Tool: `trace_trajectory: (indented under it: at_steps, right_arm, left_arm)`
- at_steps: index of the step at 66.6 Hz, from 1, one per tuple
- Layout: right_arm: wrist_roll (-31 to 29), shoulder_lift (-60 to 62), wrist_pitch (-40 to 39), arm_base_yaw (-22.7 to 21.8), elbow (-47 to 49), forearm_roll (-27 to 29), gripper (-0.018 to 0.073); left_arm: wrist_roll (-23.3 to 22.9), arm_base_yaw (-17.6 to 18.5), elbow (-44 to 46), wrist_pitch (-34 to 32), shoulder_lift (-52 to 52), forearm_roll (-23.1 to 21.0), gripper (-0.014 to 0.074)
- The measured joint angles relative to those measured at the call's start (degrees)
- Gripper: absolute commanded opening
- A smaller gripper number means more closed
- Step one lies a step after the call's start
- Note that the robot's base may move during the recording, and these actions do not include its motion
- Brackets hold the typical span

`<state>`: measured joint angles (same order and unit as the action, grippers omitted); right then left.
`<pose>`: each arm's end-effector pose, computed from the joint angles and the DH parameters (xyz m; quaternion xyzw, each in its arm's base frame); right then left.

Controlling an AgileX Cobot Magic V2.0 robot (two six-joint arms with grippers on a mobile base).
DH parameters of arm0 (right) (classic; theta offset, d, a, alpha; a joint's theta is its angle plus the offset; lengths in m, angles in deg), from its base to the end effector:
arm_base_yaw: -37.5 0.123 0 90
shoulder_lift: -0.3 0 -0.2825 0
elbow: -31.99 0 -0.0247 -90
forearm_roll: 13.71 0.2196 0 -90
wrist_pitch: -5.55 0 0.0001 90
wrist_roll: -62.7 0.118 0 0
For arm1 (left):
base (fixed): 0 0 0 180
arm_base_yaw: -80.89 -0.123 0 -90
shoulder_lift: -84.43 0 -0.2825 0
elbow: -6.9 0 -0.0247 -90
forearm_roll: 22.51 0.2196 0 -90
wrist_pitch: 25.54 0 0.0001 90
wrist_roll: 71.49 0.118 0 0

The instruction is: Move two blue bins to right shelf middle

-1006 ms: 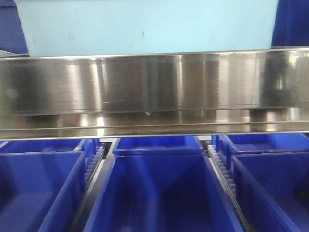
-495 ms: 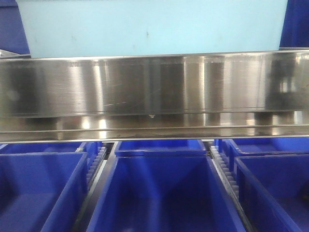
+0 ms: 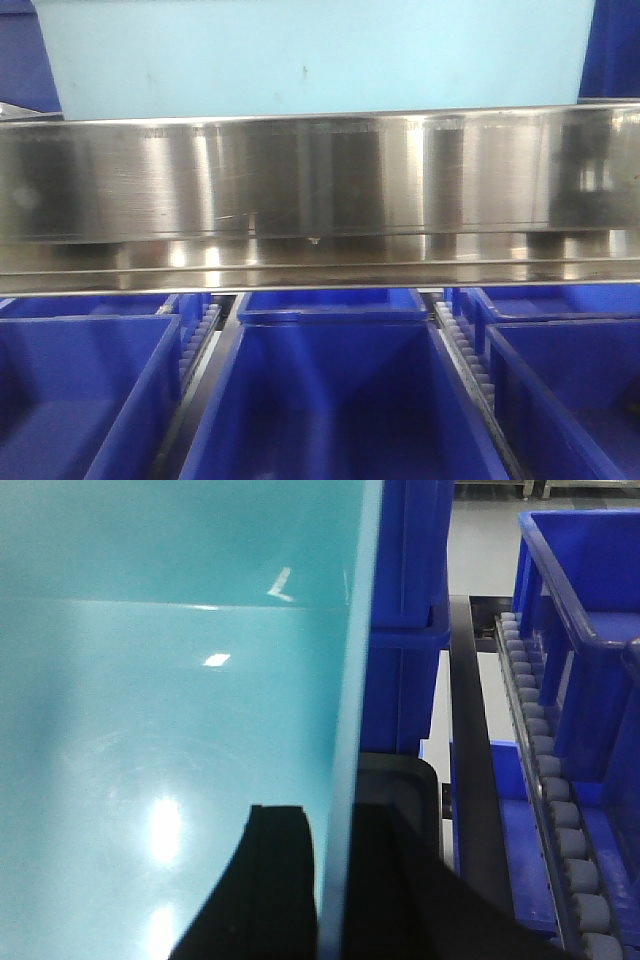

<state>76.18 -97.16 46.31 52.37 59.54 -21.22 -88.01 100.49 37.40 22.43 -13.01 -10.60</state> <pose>0.3356 0.0787 0.4606 -0.0264 0.8205 0.0775 0.5658 0.3218 -0.0954 0.4638 0.0396 0.8377 -0.0686 0.5404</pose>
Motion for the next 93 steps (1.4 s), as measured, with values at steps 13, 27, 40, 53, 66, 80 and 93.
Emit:
trace_trajectory:
  at_steps: [13,27,40,53,66,80,93]
  right_arm:
    - [0.0,0.0,0.0,0.0,0.0,0.0,-0.0162]
    - [0.0,0.0,-0.2,0.0,0.0,-0.1,-0.0162]
    - [0.3,0.0,-1.1,0.0,0.0,-0.1,-0.0162]
    - [3.0,3.0,1.5,2.7,-1.5,-3.5,-0.0162]
    - [5.5,6.6,0.4,4.2,-6.8,-6.9,-0.0162]
    - [6.4,6.9,-3.8,4.2,-15.1,-7.7,-0.0162]
    - [8.1,6.9,-8.5,4.1,-21.8,-8.4,-0.0162]
  left_arm:
    - [0.0,0.0,0.0,-0.4,0.0,0.0,-0.0111]
    - [0.0,0.0,0.0,-2.1,0.0,0.2,-0.0111]
    - [0.0,-0.1,0.0,-2.4,0.1,-0.3,-0.0111]
    - [-0.3,1.0,-2.2,0.3,3.2,0.0,-0.0111]
    - [-1.7,2.0,-7.8,-2.5,6.3,0.8,-0.0111]
    - [-3.0,2.0,-20.2,-9.7,7.9,1.0,-0.0111]
    - [-3.5,2.0,-27.7,-15.1,8.5,1.3,-0.0111]
